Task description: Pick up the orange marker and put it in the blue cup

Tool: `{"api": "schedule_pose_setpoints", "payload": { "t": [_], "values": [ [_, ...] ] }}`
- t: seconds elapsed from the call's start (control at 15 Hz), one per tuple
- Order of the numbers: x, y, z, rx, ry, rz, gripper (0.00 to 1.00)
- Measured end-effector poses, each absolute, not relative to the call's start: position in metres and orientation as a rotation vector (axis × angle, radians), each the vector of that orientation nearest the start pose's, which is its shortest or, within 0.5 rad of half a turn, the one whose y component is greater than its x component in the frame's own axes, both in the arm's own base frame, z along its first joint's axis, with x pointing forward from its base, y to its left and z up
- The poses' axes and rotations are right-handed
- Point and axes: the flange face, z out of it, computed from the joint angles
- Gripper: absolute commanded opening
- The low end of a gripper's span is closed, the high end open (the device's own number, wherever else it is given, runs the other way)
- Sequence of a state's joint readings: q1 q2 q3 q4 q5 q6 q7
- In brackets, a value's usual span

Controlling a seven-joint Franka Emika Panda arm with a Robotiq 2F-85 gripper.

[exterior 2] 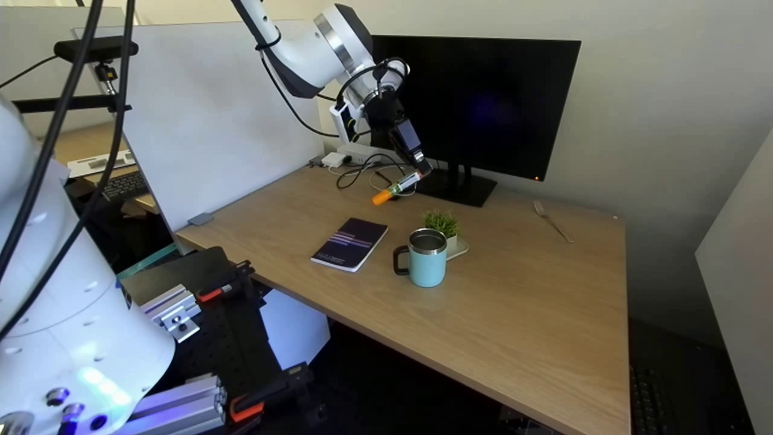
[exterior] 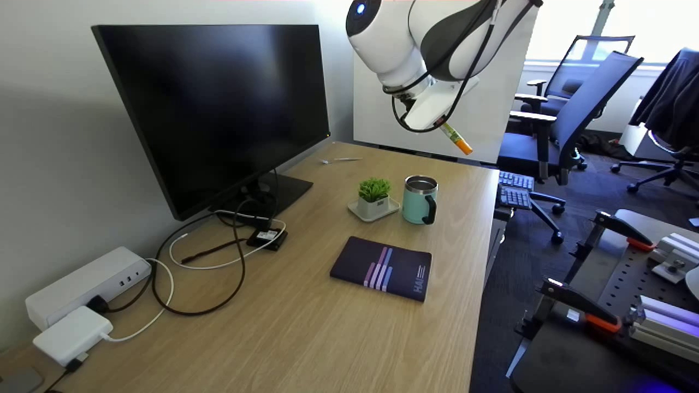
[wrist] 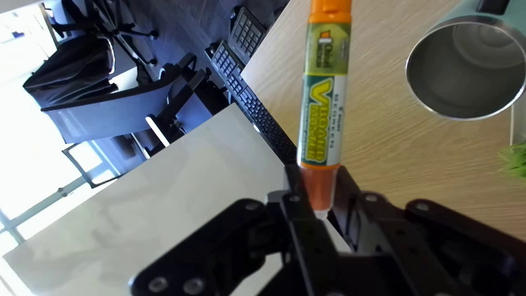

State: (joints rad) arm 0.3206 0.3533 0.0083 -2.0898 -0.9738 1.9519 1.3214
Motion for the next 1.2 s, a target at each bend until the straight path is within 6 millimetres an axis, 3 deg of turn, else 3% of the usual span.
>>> {"api": "schedule_pose_setpoints", "payload": {
  "t": [0.27,0.8,1.2],
  "values": [
    [0.526,0.128,0.226,2.179,-0.426,0.426,0.05],
    [0.514,0.131,0.169,2.121,-0.417,0.576,0.05],
    [0.517,0.138,0.165,2.11,-0.37,0.666,0.05]
  ]
}}
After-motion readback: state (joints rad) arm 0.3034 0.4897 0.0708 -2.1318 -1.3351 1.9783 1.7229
